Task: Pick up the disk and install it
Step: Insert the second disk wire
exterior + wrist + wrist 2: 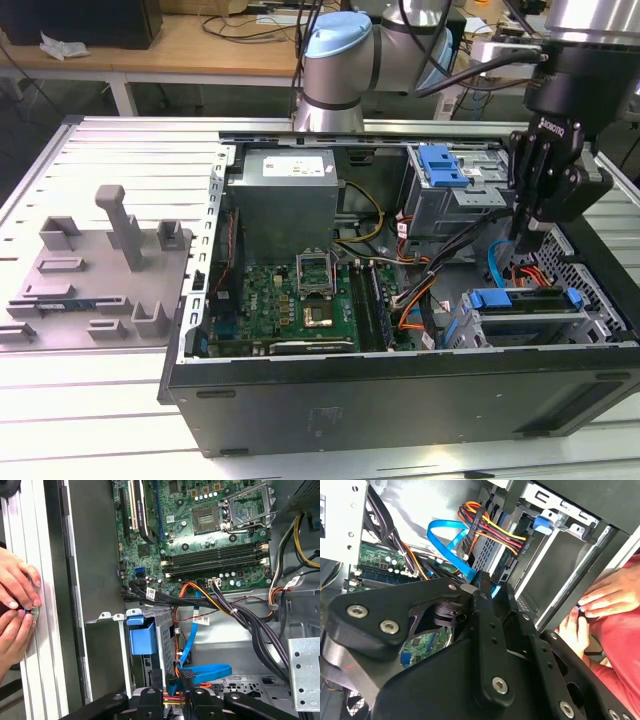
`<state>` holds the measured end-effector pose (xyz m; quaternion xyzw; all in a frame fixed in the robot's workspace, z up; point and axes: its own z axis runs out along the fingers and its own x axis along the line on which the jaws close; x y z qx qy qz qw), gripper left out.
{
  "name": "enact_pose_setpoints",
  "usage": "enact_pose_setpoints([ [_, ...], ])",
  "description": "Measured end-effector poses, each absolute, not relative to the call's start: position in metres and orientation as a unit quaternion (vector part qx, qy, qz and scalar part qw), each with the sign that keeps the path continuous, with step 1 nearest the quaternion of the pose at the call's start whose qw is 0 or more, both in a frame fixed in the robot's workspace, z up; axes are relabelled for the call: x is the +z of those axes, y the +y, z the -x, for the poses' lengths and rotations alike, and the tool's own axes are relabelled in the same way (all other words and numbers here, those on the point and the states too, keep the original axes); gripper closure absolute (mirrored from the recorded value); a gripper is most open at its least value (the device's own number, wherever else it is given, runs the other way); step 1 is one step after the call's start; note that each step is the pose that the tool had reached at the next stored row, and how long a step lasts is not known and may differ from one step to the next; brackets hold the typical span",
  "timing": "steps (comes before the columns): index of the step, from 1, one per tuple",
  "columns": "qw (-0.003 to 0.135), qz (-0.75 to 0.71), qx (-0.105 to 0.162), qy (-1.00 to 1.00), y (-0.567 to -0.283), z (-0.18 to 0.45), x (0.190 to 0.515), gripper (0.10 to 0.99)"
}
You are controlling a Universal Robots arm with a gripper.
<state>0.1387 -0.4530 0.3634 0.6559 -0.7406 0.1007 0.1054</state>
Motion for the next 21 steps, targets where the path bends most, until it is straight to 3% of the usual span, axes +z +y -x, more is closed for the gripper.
enact_pose_setpoints([
  [1, 0.105, -0.656, 0.101, -0.741, -0.453, -0.139, 0.363, 0.827],
  [2, 0.105, -0.656, 0.101, -0.741, -0.453, -0.139, 0.362, 0.925],
  [7, 0.101, -0.657, 0.096, -0.741, -0.455, -0.139, 0.362, 0.925],
  [11, 0.069, -0.66, 0.072, -0.745, -0.465, -0.139, 0.362, 0.925],
  [13, 0.062, -0.66, 0.069, -0.745, -0.468, -0.139, 0.362, 0.925],
  [17, 0.037, -0.662, 0.052, -0.747, -0.474, -0.139, 0.362, 0.925],
  [21, 0.026, -0.663, 0.042, -0.747, -0.488, -0.138, 0.362, 0.925],
])
